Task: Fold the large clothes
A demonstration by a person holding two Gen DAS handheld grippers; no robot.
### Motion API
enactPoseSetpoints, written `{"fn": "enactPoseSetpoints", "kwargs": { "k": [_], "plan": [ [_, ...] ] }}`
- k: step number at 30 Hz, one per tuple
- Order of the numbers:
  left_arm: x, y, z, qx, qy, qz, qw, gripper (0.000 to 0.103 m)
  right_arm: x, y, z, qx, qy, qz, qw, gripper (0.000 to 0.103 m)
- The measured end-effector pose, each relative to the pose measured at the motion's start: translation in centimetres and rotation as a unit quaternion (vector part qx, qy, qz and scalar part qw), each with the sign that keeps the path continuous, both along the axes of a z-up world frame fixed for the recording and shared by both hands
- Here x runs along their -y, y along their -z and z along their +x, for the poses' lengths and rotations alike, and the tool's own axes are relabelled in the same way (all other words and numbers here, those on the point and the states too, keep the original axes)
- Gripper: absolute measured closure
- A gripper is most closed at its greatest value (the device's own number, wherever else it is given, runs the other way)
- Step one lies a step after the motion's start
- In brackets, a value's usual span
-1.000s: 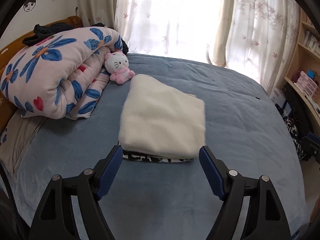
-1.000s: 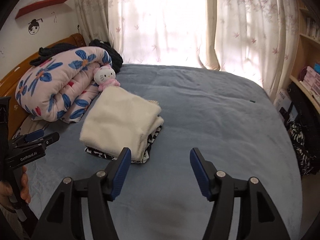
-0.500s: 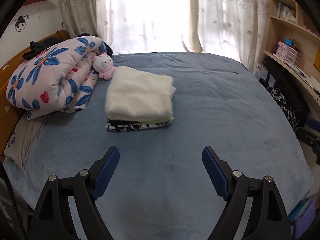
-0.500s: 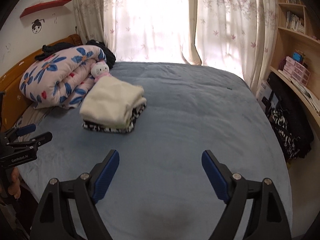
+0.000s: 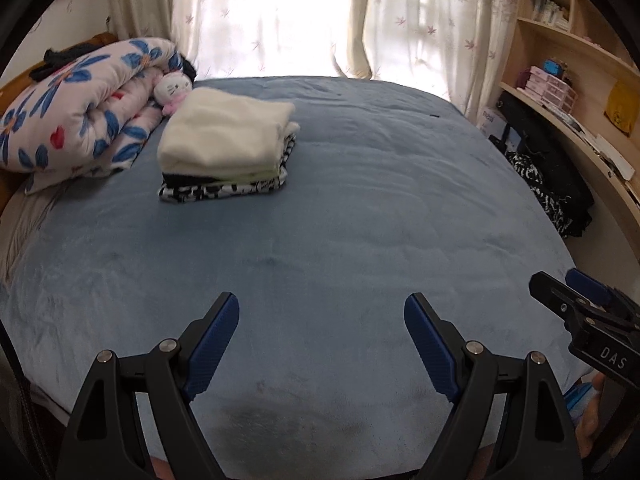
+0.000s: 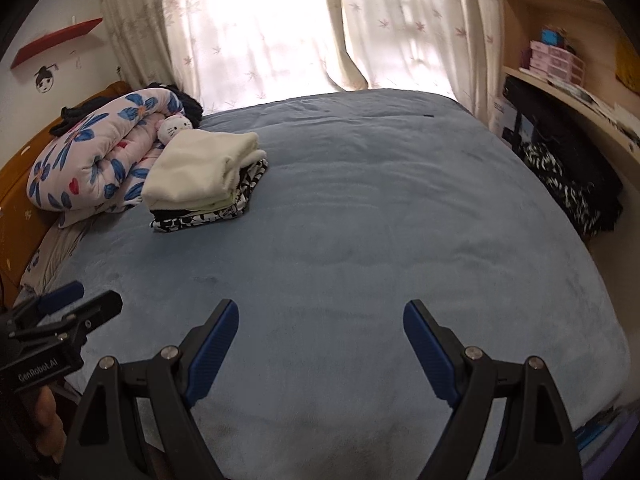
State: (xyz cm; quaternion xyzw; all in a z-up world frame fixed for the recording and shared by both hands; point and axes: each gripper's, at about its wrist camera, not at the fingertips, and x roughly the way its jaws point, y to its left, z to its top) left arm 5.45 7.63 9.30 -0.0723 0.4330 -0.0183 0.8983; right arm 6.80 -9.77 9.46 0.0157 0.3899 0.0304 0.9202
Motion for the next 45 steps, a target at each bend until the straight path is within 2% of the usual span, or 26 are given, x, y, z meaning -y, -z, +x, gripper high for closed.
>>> {"fn": "enactPoseSetpoints", "kwargs": {
  "k": [4, 7, 12, 18, 32, 45],
  "plan": [
    [0.2, 2.0, -0.3, -0.013, -0.018, 0.003, 0.9997, 0.019, -0.4, 1.6, -1.4, 0.010, 0.015, -0.007, 1.000, 0.018],
    [0.7, 3.4, -0.7, -0.021, -0.021, 0.011, 0.9995, 0.019, -0.9, 2.9, -2.1, 0.007, 0.007, -0.007, 1.000, 0.018],
    [1.4, 5.4, -1.2, -0.036, -0.017, 0.002, 0.9992, 0.019, -1.5, 4.8, -2.5, 0.004, 0.008, -0.037, 0.999, 0.018],
    [2.2, 6.7, -1.0, -0.044, -0.007, 0.001, 0.9990, 0.019, -1.5, 6.2, -2.4, -0.009, 0.005, -0.035, 0.999, 0.018],
    [3.6, 8.2, -0.5, -0.061, 0.010, 0.002, 0.9981, 0.019, -1.3, 7.2, -2.2, -0.015, 0.009, -0.031, 0.999, 0.018],
    [4.1, 8.6, -0.4, -0.068, 0.007, 0.003, 0.9977, 0.019, -1.2, 7.6, -2.0, -0.016, 0.011, -0.033, 0.999, 0.018]
  ]
}}
